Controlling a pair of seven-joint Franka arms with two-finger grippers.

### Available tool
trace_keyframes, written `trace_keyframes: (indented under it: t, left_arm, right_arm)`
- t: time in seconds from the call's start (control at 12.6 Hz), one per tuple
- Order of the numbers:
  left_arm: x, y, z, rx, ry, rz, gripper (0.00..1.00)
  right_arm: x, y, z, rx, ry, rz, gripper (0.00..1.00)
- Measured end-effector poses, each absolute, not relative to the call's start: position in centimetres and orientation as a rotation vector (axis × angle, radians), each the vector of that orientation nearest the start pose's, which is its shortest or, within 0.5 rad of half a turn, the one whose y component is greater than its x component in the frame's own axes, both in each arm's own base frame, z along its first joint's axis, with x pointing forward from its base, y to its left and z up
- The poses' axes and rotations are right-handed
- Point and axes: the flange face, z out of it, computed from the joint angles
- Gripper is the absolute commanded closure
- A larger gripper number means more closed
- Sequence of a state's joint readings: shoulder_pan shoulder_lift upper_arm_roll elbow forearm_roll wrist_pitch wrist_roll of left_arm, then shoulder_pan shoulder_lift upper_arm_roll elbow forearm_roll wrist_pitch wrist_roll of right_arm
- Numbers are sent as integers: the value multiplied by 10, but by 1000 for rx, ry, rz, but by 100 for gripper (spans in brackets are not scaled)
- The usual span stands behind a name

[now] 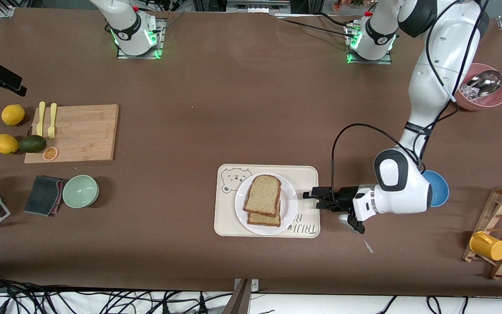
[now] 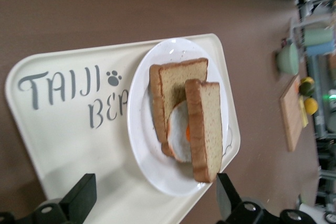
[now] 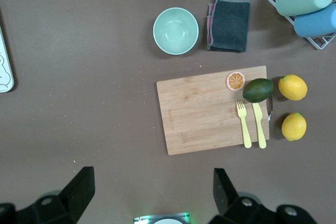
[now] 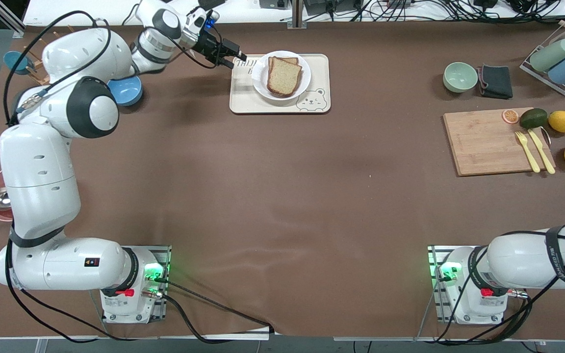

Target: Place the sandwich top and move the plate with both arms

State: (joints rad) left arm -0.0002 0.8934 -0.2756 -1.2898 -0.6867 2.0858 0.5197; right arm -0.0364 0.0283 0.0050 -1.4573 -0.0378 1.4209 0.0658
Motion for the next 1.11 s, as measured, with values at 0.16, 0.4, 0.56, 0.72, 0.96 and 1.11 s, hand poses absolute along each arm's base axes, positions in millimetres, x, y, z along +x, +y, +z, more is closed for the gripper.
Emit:
trace_keyframes:
  t: [0.16,0.4,0.56,0.72,0.96,1.11]
  left_arm:
    - [722,-170,272,2449,-490,-31,0]
    - [710,-142,341,2639,-594,-134,0]
    - [698,-133,384,2771,-620,-189,0]
    - [684,-125,426,2869,-637,-222,0]
    - [658,-117,499,2986,-607,-204,0]
    - [632,-117,552,3041,-513,-153,0]
  right_arm:
    - [547,-25,649,-3174,172,102,0]
    - [547,-26,649,-3173,176,102,0]
    - [548,-27,648,-3172,177,104,0]
    - [548,-28,648,-3172,182,101,0]
    - [549,-30,649,-3152,188,87,0]
    - [549,-29,649,-3147,187,84,0]
